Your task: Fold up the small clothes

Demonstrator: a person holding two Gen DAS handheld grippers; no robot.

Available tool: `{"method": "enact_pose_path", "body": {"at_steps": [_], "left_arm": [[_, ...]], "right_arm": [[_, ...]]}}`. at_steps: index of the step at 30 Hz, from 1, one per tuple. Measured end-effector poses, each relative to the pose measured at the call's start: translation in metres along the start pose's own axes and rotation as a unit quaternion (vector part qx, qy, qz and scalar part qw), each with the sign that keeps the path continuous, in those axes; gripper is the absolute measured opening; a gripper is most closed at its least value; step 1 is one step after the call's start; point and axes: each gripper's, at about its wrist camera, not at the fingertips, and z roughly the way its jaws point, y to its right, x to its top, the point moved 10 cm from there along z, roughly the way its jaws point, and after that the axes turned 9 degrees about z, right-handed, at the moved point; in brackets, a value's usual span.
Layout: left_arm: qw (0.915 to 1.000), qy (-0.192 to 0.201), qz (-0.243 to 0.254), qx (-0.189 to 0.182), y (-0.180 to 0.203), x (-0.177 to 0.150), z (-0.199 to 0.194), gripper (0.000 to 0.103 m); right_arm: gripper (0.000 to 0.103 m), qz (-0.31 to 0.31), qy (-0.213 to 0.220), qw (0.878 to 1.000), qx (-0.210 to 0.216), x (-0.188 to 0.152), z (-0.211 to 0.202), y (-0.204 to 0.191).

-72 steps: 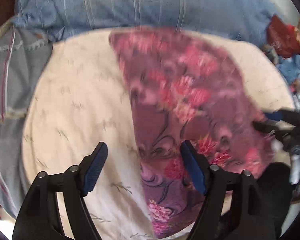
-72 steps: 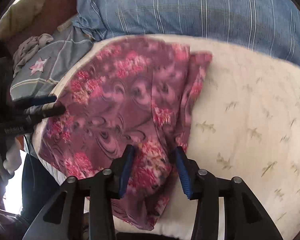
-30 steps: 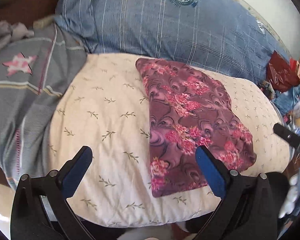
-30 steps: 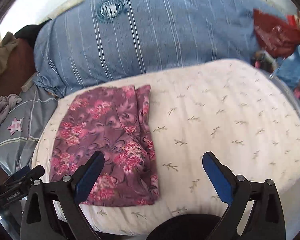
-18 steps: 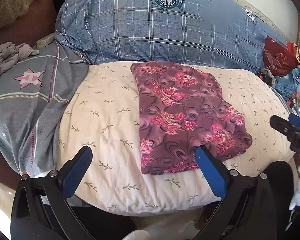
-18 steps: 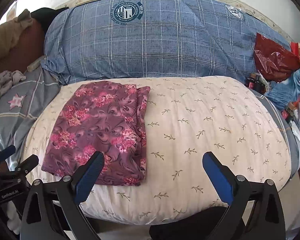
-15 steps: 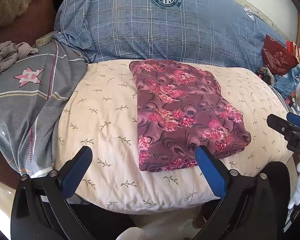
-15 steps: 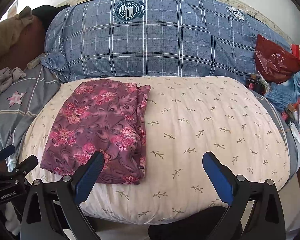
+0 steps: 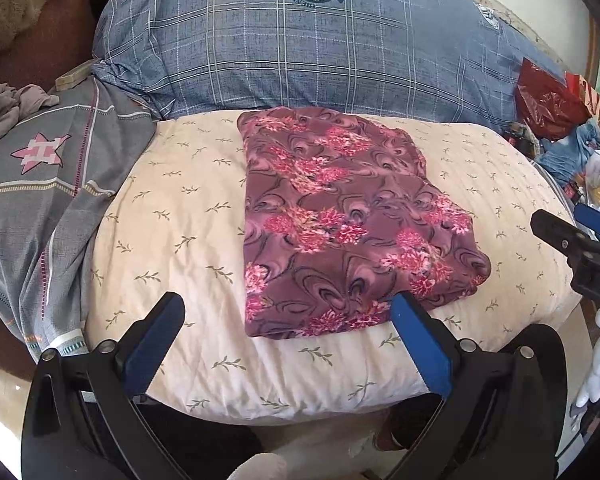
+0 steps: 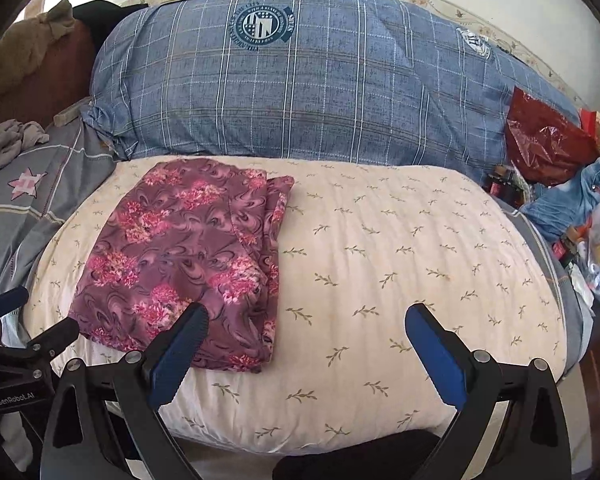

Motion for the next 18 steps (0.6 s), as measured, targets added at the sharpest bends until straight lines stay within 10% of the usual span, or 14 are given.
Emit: {"method": "enact_pose_path", "body": {"at_steps": [18], "left_arm": [[0.9984,-0.015,0.035,-0.043,0.041,-0.008,-0.002,0.103]], "right_arm": [[0.100,0.013,0.002,1.000,0.000,0.005,0.000,0.008]]}}
